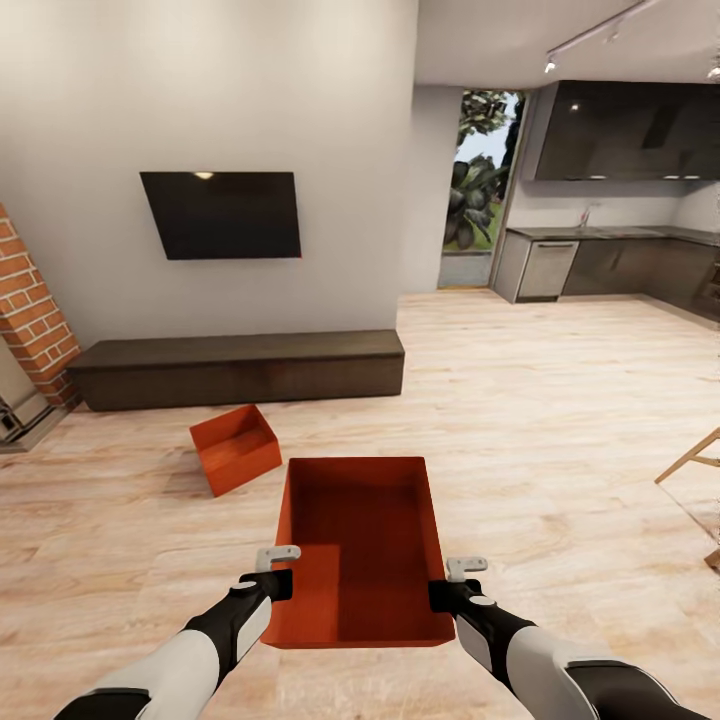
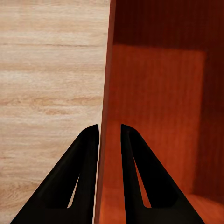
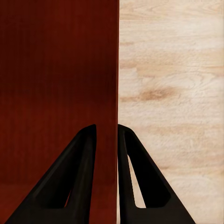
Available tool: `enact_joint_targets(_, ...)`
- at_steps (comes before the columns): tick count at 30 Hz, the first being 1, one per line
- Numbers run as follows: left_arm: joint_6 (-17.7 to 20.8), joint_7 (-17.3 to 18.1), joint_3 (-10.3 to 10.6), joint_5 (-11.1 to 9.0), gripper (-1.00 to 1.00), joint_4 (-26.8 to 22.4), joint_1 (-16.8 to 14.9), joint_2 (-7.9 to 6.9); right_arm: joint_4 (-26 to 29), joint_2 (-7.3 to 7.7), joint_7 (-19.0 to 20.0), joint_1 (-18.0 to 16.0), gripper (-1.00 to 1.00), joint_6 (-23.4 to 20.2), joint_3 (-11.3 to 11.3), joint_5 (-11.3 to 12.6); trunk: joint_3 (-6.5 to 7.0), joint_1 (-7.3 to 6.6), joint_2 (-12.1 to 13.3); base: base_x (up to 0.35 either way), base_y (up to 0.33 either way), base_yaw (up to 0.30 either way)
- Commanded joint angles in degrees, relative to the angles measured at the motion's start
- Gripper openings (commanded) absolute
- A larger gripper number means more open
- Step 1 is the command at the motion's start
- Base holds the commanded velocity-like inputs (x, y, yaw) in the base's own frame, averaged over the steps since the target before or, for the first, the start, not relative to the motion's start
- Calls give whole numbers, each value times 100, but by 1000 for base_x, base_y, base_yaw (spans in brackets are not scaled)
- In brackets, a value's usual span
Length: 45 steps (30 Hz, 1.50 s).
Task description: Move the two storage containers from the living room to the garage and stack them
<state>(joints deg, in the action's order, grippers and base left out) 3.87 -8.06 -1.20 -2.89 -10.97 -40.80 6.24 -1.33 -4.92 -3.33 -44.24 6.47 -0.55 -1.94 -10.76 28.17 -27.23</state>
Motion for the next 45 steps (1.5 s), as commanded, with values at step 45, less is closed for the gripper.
enact_joint_targets(45,21,-102,-115,95,-100,-67,-5,-26,-31,18,-45,-5,-100,29,3,71,381,3,-10,0,0,-75)
